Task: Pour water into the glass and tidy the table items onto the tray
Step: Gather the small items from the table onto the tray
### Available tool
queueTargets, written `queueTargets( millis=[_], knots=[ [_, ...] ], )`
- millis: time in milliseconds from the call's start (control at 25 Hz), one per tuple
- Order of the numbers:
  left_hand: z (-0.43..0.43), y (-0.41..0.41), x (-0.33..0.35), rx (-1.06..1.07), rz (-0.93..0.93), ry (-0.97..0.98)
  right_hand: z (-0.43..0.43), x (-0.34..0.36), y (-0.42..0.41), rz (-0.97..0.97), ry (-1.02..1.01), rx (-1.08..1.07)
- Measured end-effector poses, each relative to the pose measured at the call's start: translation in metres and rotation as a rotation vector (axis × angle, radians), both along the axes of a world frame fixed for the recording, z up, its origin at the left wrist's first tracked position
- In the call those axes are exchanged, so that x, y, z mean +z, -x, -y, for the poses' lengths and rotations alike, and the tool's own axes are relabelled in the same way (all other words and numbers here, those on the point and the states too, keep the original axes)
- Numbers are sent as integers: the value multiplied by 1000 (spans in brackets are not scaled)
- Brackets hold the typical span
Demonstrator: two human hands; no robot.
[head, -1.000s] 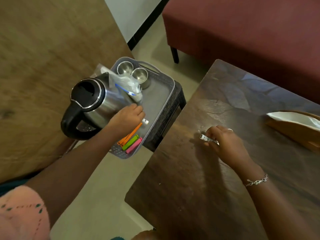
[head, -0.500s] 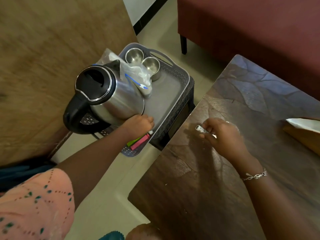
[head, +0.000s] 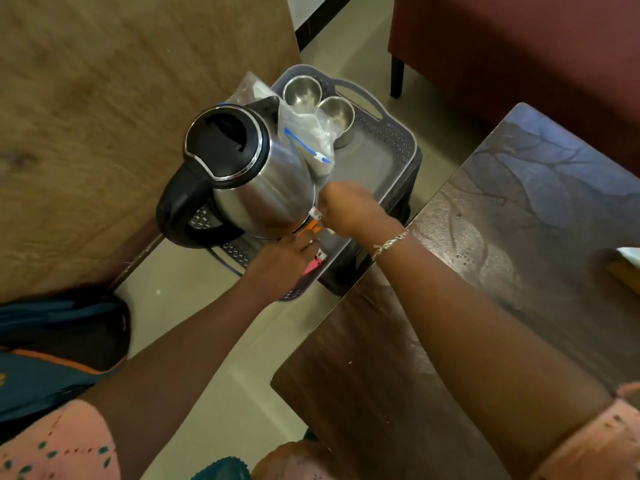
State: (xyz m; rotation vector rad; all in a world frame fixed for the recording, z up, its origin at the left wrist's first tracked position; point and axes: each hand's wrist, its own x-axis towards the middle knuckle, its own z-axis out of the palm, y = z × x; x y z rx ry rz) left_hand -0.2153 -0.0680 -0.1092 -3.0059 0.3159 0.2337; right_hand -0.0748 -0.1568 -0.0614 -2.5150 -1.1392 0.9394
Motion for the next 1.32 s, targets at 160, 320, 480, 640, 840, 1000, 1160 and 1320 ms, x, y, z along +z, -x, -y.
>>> queueTargets(
  millis=[160,320,480,640,840,1000,1160,1320],
  knots=[
    [1,16,5,373,-51,130,-9,-22,14,58,140,84],
    [8,15,8,645,-166,214,-18,-33,17,46,207,55],
    [12,12,7,742,-222,253,-23,-41,21,-10,206,35],
    [15,9,6,789,-269,288,-21,-45,22,-18,168,49],
    [24,10,13,752,-246,237,1,-26,21,71,105,76],
    [36,13,20,616,-32,169,42,-23,35,356,-188,-31],
    [79,12,24,383,271,86,104,-42,55,539,-295,-152],
    [157,13,30,274,196,137,188,-41,76,542,-178,-207]
  ],
)
